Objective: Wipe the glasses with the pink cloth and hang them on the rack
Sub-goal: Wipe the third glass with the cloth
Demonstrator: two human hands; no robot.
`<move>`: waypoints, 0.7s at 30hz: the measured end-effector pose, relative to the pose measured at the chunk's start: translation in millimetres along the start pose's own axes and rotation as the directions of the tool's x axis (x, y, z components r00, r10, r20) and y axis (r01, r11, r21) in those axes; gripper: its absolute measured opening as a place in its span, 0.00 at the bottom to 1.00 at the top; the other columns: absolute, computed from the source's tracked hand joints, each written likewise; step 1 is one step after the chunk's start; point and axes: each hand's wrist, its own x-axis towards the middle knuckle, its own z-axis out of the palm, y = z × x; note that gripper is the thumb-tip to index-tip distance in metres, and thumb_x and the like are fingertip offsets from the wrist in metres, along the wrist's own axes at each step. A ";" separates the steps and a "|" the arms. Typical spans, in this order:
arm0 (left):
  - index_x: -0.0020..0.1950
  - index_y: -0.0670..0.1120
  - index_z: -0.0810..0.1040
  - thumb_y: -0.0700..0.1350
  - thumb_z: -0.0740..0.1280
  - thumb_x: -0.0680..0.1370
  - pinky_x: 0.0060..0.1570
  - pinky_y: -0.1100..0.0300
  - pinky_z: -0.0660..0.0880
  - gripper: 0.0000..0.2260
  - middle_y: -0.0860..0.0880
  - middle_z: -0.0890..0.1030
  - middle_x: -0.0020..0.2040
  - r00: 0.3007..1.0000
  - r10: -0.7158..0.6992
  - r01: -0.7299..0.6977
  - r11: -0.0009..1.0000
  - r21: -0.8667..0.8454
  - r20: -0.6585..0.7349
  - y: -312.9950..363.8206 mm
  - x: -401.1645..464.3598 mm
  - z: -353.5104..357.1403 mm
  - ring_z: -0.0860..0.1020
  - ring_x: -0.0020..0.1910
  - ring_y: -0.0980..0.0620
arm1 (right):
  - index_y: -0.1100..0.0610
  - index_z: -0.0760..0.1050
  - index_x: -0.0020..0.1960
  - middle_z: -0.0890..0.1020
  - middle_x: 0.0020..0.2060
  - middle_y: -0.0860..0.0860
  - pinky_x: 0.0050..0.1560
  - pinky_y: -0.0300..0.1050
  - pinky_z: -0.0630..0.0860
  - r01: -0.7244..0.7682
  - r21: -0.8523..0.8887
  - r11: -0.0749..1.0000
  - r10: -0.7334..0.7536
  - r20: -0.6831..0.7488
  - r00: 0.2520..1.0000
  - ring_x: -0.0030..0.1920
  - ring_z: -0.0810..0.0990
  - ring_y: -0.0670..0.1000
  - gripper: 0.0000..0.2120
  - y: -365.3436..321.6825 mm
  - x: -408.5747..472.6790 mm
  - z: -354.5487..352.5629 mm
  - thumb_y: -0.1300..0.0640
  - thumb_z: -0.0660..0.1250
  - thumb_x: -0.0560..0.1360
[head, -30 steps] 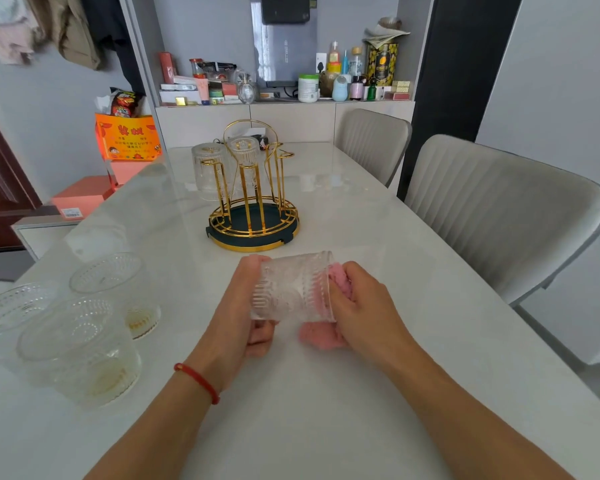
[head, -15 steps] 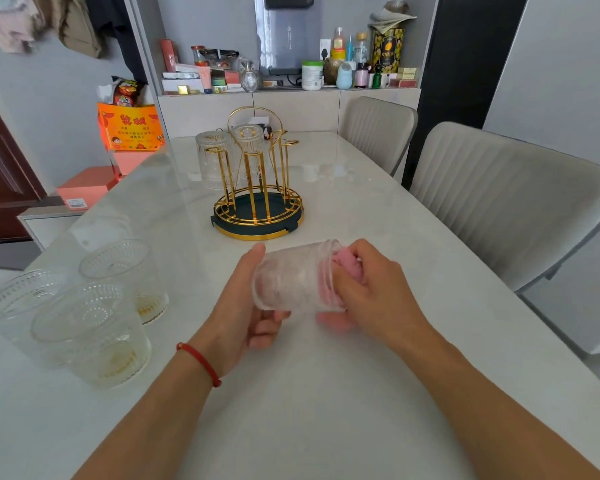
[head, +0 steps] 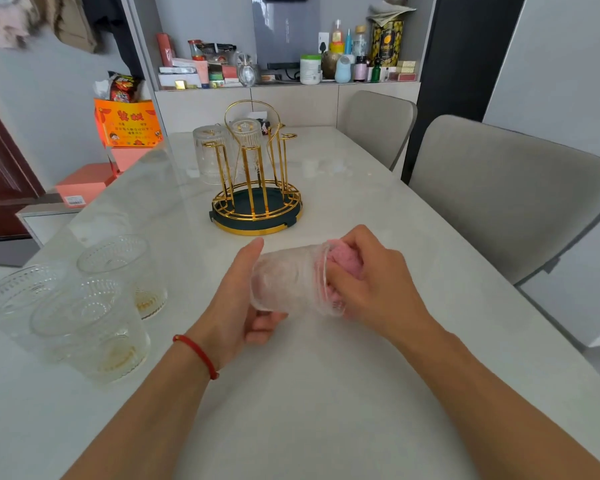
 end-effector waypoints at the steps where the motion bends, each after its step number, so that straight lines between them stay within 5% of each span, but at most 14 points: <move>1: 0.45 0.47 0.73 0.69 0.54 0.80 0.25 0.65 0.53 0.26 0.47 0.68 0.29 0.998 0.048 -0.049 0.999 -0.014 -0.046 -0.8 1.2 4.4 0.59 0.25 0.52 | 0.51 0.72 0.44 0.81 0.33 0.46 0.30 0.37 0.70 -0.125 0.078 0.989 0.124 0.020 0.992 0.30 0.77 0.42 0.14 1.5 0.8 2.2 0.41 0.64 0.71; 3: 0.46 0.48 0.71 0.65 0.55 0.82 0.25 0.65 0.55 0.22 0.50 0.68 0.28 0.980 0.118 -0.118 0.993 0.013 -0.162 -1.5 2.1 9.6 0.61 0.24 0.55 | 0.52 0.70 0.42 0.80 0.31 0.44 0.29 0.38 0.68 -0.206 0.132 0.970 0.193 0.108 0.975 0.26 0.74 0.41 0.08 3.8 -0.4 4.1 0.48 0.63 0.72; 5: 0.40 0.49 0.67 0.62 0.55 0.82 0.25 0.65 0.57 0.19 0.51 0.66 0.27 0.971 0.114 -0.111 0.994 0.025 -0.212 -1.9 0.5 7.7 0.61 0.23 0.55 | 0.51 0.67 0.41 0.77 0.27 0.39 0.30 0.33 0.67 -0.086 0.089 0.992 0.072 0.153 0.986 0.27 0.74 0.40 0.08 1.4 -3.3 1.2 0.52 0.66 0.74; 9: 0.36 0.52 0.60 0.62 0.55 0.79 0.31 0.62 0.48 0.18 0.48 0.56 0.31 1.000 -0.010 0.010 0.998 0.062 0.001 0.2 -2.6 -6.0 0.51 0.30 0.50 | 0.45 0.65 0.47 0.77 0.34 0.41 0.36 0.40 0.71 0.227 -0.195 0.954 -0.207 0.119 0.971 0.35 0.75 0.43 0.14 2.6 -2.6 -7.9 0.36 0.61 0.74; 12: 0.42 0.50 0.57 0.64 0.55 0.79 0.29 0.65 0.49 0.19 0.49 0.58 0.29 0.997 -0.057 0.052 0.994 0.091 0.047 -0.5 -2.1 -11.0 0.52 0.27 0.51 | 0.46 0.67 0.50 0.79 0.38 0.42 0.40 0.48 0.75 0.259 -0.303 0.917 -0.245 0.083 0.966 0.39 0.76 0.48 0.17 2.0 -3.8 -6.0 0.33 0.57 0.74; 15: 0.43 0.48 0.67 0.68 0.54 0.80 0.27 0.64 0.52 0.23 0.48 0.64 0.29 1.000 0.016 -0.016 1.000 0.020 -0.017 -1.1 0.7 -3.7 0.57 0.25 0.52 | 0.51 0.71 0.47 0.80 0.31 0.44 0.34 0.42 0.74 0.065 -0.090 0.994 -0.068 -0.029 0.997 0.34 0.78 0.44 0.15 -3.4 -3.0 0.9 0.39 0.62 0.74; 18: 0.47 0.47 0.72 0.67 0.55 0.81 0.22 0.66 0.57 0.23 0.50 0.69 0.28 0.989 0.069 -0.072 0.997 -0.021 -0.131 -3.5 4.3 4.8 0.64 0.21 0.55 | 0.55 0.73 0.43 0.80 0.25 0.46 0.28 0.40 0.70 -0.254 0.155 0.955 0.241 0.099 0.966 0.23 0.75 0.44 0.11 -5.1 -1.3 4.3 0.46 0.65 0.73; 21: 0.41 0.49 0.68 0.63 0.57 0.81 0.24 0.67 0.55 0.19 0.49 0.67 0.27 0.983 0.036 -0.035 0.999 0.007 -0.181 -3.7 2.7 3.9 0.63 0.21 0.54 | 0.55 0.72 0.43 0.80 0.26 0.44 0.28 0.37 0.70 -0.234 0.125 0.964 0.208 0.194 0.959 0.23 0.75 0.42 0.11 -3.6 -4.6 4.7 0.47 0.66 0.72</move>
